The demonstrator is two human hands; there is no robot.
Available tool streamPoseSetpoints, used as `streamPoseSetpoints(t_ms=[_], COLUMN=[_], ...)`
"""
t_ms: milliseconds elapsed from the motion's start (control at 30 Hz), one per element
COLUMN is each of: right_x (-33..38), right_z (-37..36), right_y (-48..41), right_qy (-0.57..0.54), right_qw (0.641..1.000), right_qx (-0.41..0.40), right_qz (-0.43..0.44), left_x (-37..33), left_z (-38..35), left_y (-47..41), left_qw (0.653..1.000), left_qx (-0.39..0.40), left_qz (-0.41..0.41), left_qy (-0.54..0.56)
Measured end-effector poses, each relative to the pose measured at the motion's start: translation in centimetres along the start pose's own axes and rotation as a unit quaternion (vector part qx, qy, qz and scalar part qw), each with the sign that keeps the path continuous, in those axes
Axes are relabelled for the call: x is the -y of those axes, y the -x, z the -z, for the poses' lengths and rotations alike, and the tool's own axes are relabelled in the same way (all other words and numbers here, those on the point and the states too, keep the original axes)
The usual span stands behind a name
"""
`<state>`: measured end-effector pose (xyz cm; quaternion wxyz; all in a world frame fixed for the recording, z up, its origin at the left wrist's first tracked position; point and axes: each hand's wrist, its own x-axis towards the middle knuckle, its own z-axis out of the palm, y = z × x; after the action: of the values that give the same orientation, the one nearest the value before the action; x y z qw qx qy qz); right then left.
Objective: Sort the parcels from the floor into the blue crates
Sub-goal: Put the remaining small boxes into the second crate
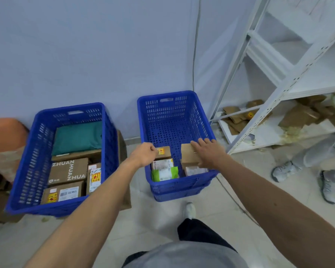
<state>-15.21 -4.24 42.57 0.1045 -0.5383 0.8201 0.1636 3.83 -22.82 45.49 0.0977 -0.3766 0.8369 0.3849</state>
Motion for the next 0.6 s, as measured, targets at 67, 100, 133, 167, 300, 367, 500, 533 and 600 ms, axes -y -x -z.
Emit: streamPoseSetpoints(t_ms=[67,100,133,167,300,367,500,533,600], right_x=[-2.6,-3.6,-4.6,-5.5,-8.0,-8.6,-9.4,-9.5,-9.6], right_z=[-0.2,-0.3,-0.6,-1.0,-3.4,-5.7,-10.8,-12.2,-14.9], right_y=[-2.5,-3.7,-4.8,-5.9,-10.8,-13.3,-17.8,-18.7,-20.4], right_qy=[0.003,0.000,-0.001,0.001,-0.003,0.002,-0.001,-0.008,-0.035], right_qw=[1.000,0.999,0.999,0.998,0.994,0.991,0.984,0.984,0.981], right_qx=[0.013,0.021,0.028,0.035,0.074,0.097,0.143,0.149,0.170], right_qz=[0.014,0.025,0.037,0.048,0.082,0.093,0.105,0.100,0.088], left_x=[-1.5,-2.1,-2.7,-3.1,-3.9,-3.4,-2.0,-1.6,-0.6], left_z=[-0.1,-0.2,-0.4,-0.7,-2.4,-3.9,-6.2,-6.9,-8.2], left_y=[-2.6,-3.7,-4.8,-5.9,-10.0,-12.8,-18.8,-20.1,-22.5], left_qw=[1.000,0.999,0.999,0.999,0.996,0.994,0.994,0.994,0.994], left_qx=[-0.014,-0.017,-0.017,-0.015,0.005,0.016,0.035,0.037,0.042], left_qz=[0.016,0.026,0.035,0.043,0.082,0.096,0.099,0.097,0.096], left_qy=[0.013,0.019,0.024,0.028,0.036,0.038,0.028,0.026,0.023])
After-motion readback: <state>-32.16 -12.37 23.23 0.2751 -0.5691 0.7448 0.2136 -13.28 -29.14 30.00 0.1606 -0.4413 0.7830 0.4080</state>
